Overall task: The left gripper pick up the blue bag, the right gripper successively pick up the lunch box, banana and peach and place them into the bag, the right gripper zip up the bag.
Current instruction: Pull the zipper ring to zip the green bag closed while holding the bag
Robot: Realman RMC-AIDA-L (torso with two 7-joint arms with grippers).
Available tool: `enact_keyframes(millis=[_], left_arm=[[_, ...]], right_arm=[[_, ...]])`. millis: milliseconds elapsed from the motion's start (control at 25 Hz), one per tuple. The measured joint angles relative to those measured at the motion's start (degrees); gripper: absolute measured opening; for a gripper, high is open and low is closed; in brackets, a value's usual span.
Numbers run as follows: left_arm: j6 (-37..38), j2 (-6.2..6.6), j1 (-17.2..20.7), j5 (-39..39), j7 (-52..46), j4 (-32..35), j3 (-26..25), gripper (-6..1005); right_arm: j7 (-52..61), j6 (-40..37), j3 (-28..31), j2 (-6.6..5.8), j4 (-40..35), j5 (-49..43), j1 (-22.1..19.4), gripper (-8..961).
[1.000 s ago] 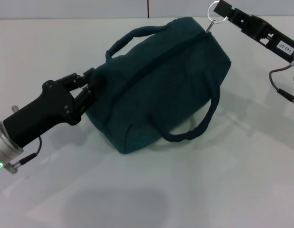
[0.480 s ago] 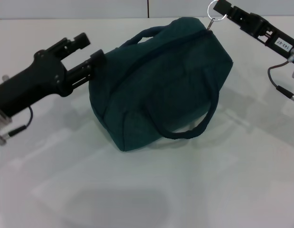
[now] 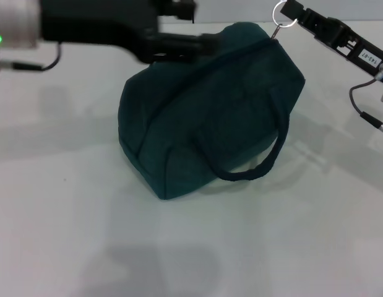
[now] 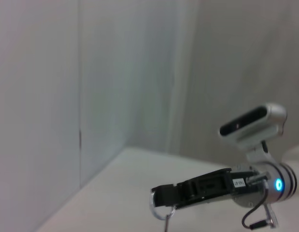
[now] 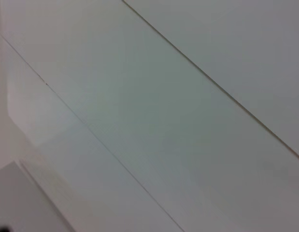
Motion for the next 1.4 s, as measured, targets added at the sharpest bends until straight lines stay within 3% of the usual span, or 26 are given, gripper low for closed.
enact_keyframes(millis=[240,440,960,1200,1400], left_arm=[[-2.2,-0.10,-6.1,12.5,-13.3,6.2,10.8,697],[-7.9,-0.17,-6.1,18.3,-16.0,6.7,18.1,697],[-9.8,-0.12,-4.5,23.5,-16.3,7.3,21.7,675],[-11.8,-0.23,-2.9,26.2,-14.5,8.4,24.7,463],[-13.3,-0.24,-2.4,26.4,-14.4,8.6,25.4,229]], right_arm=[[0.0,0.3,-0.3,0.04,0.0,0.0,0.1,44],[0.0,0.0,-0.4,0.04,0.0,-0.1,-0.2,44],[0.0,-0.1,-0.4,0.03,0.0,-0.4,-0.3,46],[0.0,0.1,-0.4,0.04,0.0,-0.3,-0.4,47],[0.0,0.2,-0.4,0.04,0.0,-0.3,-0.3,47]])
